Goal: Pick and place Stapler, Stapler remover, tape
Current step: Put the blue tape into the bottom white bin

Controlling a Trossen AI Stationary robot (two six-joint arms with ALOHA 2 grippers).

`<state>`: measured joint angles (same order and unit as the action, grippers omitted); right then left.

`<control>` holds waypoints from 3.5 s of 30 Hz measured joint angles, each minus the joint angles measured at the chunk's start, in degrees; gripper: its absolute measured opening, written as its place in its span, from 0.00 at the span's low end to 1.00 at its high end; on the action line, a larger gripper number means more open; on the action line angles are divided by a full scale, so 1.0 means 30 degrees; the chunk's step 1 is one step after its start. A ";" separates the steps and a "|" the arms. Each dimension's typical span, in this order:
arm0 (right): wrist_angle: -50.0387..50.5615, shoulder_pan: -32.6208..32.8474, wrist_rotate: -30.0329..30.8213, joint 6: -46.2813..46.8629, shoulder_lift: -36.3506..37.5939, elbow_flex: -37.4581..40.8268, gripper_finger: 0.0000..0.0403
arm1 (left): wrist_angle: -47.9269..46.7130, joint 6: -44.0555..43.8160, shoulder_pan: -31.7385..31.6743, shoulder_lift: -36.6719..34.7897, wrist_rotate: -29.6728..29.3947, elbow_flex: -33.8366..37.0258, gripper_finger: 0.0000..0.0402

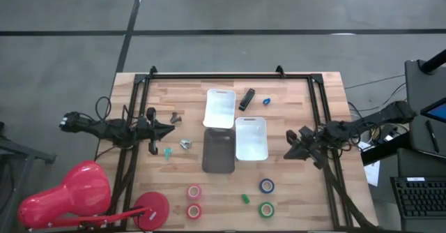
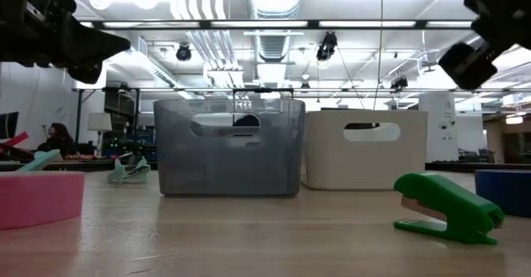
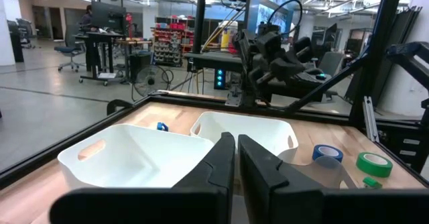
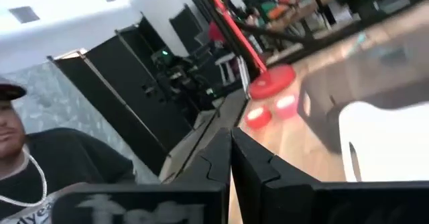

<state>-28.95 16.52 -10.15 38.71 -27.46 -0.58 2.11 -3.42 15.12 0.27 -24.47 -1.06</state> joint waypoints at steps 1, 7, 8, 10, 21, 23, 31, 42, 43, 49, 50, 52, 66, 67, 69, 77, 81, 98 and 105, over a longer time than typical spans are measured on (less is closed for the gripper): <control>-0.0023 0.0038 0.0035 0.0111 -0.0403 0.0000 0.02 | 0.0000 0.0001 0.0006 0.0001 -0.0006 0.0000 0.06; 0.0027 0.0041 0.0882 0.0088 -0.3383 -0.0219 0.03 | 0.0000 -0.0003 0.0001 0.0001 -0.0002 -0.0001 0.06; 0.0028 0.0052 0.0900 0.0165 -0.3930 -0.0502 0.04 | 0.0000 -0.0001 0.0000 -0.0001 -0.0007 0.0001 0.06; -0.0001 0.0410 0.0944 0.0421 -0.5100 -0.1374 0.06 | 0.0000 -0.0006 -0.0001 0.0000 -0.0006 0.0000 0.06; 0.7604 0.3569 0.2849 -0.0341 -1.2251 -0.8385 0.32 | 0.0000 -0.0007 0.0005 -0.0004 -0.0007 0.0001 0.06; 1.0075 0.3675 0.3868 0.0354 -1.3487 -0.9601 0.36 | 0.0000 0.0001 -0.0001 0.0001 -0.0003 0.0001 0.06; 1.5737 0.3676 0.3907 0.2435 -1.7277 -1.3349 0.48 | 0.0002 -0.0001 0.0003 0.0001 -0.0005 0.0001 0.06; 1.8746 0.3899 0.2925 0.1748 -2.0435 -1.5873 0.49 | 0.0007 0.0001 0.0007 0.0001 -0.0007 0.0001 0.06; 1.8800 0.3902 0.2912 0.1606 -2.0638 -1.5916 0.49 | 0.0007 -0.0001 0.0003 0.0005 -0.0007 0.0001 0.06; 1.8740 0.3918 0.2706 0.1535 -2.1474 -1.6094 0.49 | 0.0022 0.0001 0.0007 0.0044 -0.0006 0.0001 0.06; 1.8667 0.3916 0.2721 0.1530 -2.1588 -1.6094 0.48 | 0.0028 0.0001 0.0000 0.0073 -0.0007 0.0001 0.06; 1.8429 0.3916 0.2759 0.1543 -2.1851 -1.6094 0.48 | 0.0104 -0.0002 0.0004 0.0081 -0.0007 0.0012 0.06; 1.7917 0.4419 0.3106 0.1527 -2.2622 -1.6307 0.30 | 0.0131 0.0001 0.0000 0.0081 -0.0003 0.0015 0.06; 1.7890 0.4419 0.3178 0.1523 -2.2622 -1.6325 0.28 | 0.0131 -0.0003 0.0003 0.0081 -0.0007 0.0015 0.06; 1.7900 0.4419 0.3295 0.1323 -2.2622 -1.6405 0.23 | 0.0138 0.0000 0.0006 0.0081 -0.0007 0.0015 0.06; 1.8483 0.4407 0.3083 -0.1446 -2.2622 -1.8423 0.07 | 0.0138 -0.0006 -0.0001 0.0088 -0.0007 0.0015 0.06; 1.9197 0.4419 0.2930 -0.2075 -2.2619 -1.9699 0.08 | 0.0138 0.0001 -0.0001 0.0088 -0.0007 0.0015 0.06; 2.4755 0.3390 0.8511 -0.9476 -2.2586 -2.5976 0.10 | 0.0142 0.0001 0.0003 0.0088 0.0001 0.0015 0.06; 2.5330 0.0546 0.8946 -1.1200 -2.2586 -2.5435 0.10 | 0.0146 -0.0007 -0.0001 0.0088 -0.0007 0.0015 0.06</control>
<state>47.04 18.16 16.69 5.10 -95.22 -76.88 2.55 -3.44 15.11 0.54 -24.49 -1.02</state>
